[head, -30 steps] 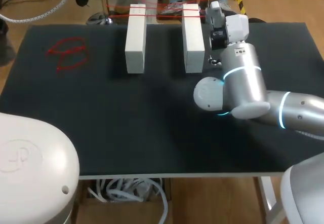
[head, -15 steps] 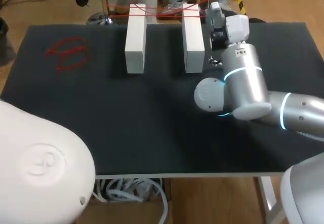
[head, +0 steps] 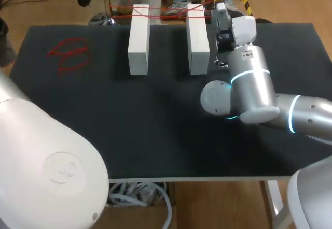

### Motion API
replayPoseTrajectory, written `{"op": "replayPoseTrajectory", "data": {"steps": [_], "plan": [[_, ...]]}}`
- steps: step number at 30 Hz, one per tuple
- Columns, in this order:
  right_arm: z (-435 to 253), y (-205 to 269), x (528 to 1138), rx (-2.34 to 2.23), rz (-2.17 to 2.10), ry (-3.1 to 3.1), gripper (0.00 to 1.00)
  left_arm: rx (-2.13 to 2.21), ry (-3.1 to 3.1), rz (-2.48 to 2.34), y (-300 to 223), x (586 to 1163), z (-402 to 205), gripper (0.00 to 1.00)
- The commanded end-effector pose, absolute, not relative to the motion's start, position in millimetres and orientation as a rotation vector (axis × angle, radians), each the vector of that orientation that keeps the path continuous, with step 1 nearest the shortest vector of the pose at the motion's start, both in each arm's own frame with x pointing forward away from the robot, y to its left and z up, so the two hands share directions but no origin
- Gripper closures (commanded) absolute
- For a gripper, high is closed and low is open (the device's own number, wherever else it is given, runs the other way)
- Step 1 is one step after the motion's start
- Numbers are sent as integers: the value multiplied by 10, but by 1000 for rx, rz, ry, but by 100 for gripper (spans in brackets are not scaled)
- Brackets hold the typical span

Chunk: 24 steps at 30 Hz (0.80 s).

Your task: Grab the tape and strap the tape.

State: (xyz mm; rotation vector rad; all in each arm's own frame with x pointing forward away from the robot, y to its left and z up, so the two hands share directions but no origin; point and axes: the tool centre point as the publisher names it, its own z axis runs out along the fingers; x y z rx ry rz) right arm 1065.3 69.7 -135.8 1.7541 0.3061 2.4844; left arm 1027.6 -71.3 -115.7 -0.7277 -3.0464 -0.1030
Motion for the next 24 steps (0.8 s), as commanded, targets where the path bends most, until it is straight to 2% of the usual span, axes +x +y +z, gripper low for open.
{"op": "replayPoseTrajectory", "data": {"steps": [1,24], "plan": [[-1335,658,10650,1729,2493,338,100,-644,-2817,-374,-823,10318,-1169,100],[-1309,642,10638,1632,2474,474,100,-565,-2786,-463,-881,10426,-1224,100]]}}
